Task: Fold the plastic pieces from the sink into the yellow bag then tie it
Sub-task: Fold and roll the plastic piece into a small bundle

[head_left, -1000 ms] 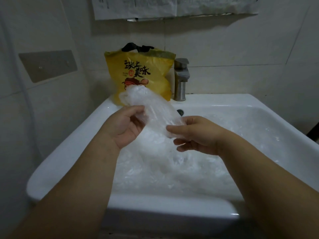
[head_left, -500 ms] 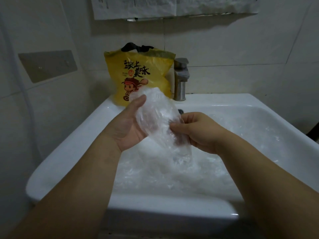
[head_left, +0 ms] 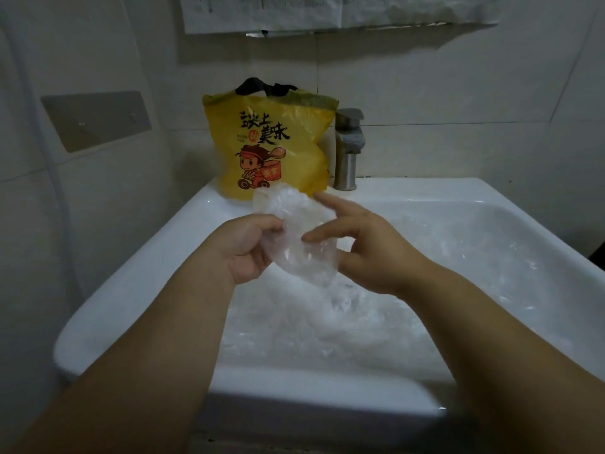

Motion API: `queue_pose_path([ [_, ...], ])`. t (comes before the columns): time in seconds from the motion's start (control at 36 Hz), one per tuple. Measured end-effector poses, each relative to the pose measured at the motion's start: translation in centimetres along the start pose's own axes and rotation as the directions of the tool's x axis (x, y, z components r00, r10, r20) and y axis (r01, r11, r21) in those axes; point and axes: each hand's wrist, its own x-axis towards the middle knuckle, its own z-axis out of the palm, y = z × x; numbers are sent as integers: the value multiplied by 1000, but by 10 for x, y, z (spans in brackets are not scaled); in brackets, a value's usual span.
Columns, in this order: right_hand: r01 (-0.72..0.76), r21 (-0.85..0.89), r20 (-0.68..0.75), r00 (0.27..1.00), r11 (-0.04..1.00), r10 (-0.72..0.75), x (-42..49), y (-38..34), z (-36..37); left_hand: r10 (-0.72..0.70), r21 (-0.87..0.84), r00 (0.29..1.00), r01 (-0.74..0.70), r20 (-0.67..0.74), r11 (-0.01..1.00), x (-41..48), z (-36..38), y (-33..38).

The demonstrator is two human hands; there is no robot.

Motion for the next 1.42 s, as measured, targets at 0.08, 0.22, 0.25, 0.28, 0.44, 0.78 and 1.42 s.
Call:
queue_pose_path([
  [0.08, 41, -28, 71, 997, 999, -39, -1, -4, 3, 18, 18, 996, -20, 84, 1000, -4, 3, 0],
  [0.22, -185, 219, 4, 982, 958, 188, 1, -8, 0, 113, 28, 976, -120, 187, 992, -4, 7, -2],
  [0.25, -224, 253, -15, 972, 941, 235, 2, -6, 0, 118, -3, 974, -120, 194, 993, -5, 8, -2],
  [0.28, -254, 283, -34, 961, 925, 275, 3, -5, 0, 122, -21, 971, -120, 207, 993, -5, 10, -3],
  [0.44, -380, 391, -144, 874, 838, 464, 9, 4, 0, 172, 24, 935, -188, 310, 982, -7, 16, -9],
  [0.78, -519, 782, 242, 763, 345, 599, 9, 6, -10, 139, 52, 886, -180, 442, 982, -13, 15, -10],
  [1.42, -458, 811, 214, 813, 365, 542, 12, 10, 6, 277, 18, 961, -277, 25, 961, -4, 21, -11],
])
